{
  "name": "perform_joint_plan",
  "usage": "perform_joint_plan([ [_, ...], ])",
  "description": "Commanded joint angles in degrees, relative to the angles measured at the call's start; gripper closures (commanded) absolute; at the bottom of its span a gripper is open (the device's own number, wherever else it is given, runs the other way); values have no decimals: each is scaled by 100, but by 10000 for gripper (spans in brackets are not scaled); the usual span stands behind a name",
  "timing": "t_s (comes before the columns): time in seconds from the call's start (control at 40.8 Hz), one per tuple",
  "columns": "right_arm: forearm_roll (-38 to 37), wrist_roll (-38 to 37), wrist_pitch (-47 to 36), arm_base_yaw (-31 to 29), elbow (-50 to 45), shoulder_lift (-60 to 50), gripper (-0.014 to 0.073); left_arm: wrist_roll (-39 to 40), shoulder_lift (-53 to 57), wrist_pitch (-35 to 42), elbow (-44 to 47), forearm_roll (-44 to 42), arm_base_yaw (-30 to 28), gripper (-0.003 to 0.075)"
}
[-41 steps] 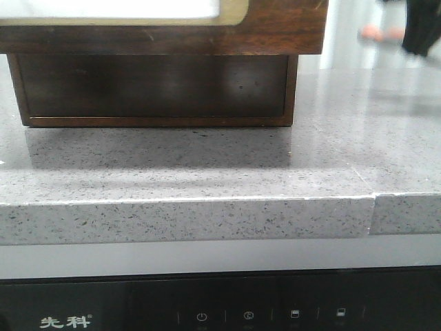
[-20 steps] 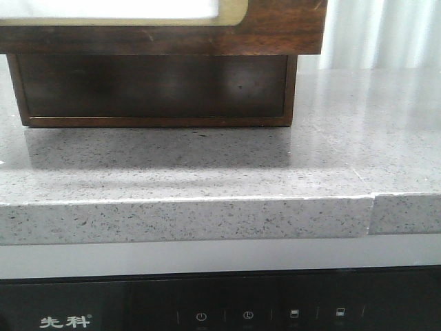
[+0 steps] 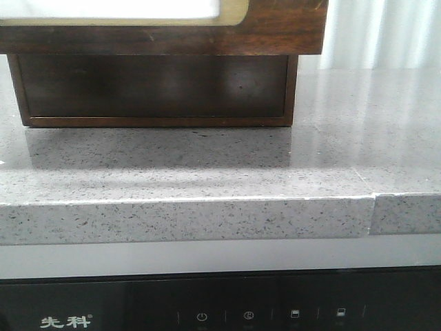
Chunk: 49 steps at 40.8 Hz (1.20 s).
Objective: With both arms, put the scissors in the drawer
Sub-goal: 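Carry the scissors with the right gripper and drop them into the drawer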
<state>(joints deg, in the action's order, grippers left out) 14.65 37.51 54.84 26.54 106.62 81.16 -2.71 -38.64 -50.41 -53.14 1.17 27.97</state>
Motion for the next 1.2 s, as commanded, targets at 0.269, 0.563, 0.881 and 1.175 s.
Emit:
perform_joint_plan([
  [0.269,235,969,-227,685,149,711,584,46,-12,417,-200,59,24,230],
  [0.563,212,1291,127,685,149,1415,584,46,-12,417,-200,59,24,230],
  [0.881,11,1291,286,679,149,1715,479,46,-12,417,-200,59,24,230],
  [1.175,-43,1271,277,679,149,1697,291,46,-12,417,-200,59,24,230],
])
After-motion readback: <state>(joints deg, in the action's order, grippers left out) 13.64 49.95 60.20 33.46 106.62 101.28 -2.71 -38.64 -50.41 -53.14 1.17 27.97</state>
